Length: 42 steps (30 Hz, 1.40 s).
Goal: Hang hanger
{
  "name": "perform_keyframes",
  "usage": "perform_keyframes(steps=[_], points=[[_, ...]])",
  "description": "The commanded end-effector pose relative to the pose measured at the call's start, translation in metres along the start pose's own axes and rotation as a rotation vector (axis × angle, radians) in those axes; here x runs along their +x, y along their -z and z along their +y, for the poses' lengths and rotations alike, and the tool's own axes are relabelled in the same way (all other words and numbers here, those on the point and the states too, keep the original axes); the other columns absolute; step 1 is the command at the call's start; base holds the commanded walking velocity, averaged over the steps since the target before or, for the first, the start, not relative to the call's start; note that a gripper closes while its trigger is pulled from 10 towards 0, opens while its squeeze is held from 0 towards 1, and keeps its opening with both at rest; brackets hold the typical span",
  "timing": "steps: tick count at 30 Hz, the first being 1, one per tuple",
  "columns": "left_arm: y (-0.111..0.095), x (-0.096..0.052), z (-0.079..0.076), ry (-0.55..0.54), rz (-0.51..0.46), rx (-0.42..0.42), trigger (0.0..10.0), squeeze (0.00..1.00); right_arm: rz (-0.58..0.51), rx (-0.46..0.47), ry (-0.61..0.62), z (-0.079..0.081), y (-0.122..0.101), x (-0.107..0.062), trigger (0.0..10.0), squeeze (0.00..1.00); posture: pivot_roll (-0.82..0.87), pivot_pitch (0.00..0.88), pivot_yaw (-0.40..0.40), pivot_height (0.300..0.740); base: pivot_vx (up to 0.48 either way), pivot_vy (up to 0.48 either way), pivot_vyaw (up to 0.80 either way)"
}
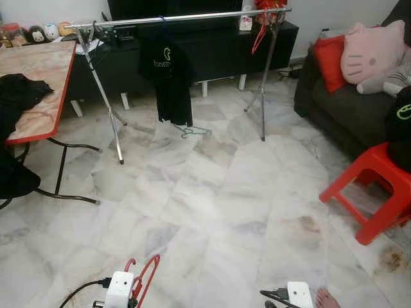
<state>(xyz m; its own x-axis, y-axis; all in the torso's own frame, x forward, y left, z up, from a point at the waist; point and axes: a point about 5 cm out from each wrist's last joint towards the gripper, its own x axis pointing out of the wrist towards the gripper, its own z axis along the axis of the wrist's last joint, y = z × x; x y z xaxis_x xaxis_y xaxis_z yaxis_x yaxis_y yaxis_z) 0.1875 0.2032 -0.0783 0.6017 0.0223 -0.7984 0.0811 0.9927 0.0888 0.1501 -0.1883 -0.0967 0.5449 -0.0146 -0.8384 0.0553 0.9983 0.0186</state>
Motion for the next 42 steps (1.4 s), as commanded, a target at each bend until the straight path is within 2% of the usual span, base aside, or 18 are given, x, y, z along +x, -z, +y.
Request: perform_keyframes(steps=[1,11,42], points=[[-0.0003,0.0001,0.0022,-0.004,0.01,0.003,10.0,0.0,-0.005,0.017,0.019,-0.0018,-0.0034,0.0007,10.0,0.0,-0.04,0.0,-0.019,0.74,0.0,0.0,0.0],[0.0009,0.0002,0.001,-0.01,0.015,-0.019,10.0,0.0,0.001,0.022,0.029,-0.0029,-0.0047,0.0011,10.0,0.0,-0.04,0.0,-0.025,0.74,0.0,0.0,0.0],[-0.0005,0.001,-0.0023,-0.001,0.016,-0.025,10.0,0.0,-0.018,0.009,0.048,-0.0039,-0.0107,0.0021,10.0,0.0,-0.04,0.0,-0.027,0.74,0.288,0.0,0.0]])
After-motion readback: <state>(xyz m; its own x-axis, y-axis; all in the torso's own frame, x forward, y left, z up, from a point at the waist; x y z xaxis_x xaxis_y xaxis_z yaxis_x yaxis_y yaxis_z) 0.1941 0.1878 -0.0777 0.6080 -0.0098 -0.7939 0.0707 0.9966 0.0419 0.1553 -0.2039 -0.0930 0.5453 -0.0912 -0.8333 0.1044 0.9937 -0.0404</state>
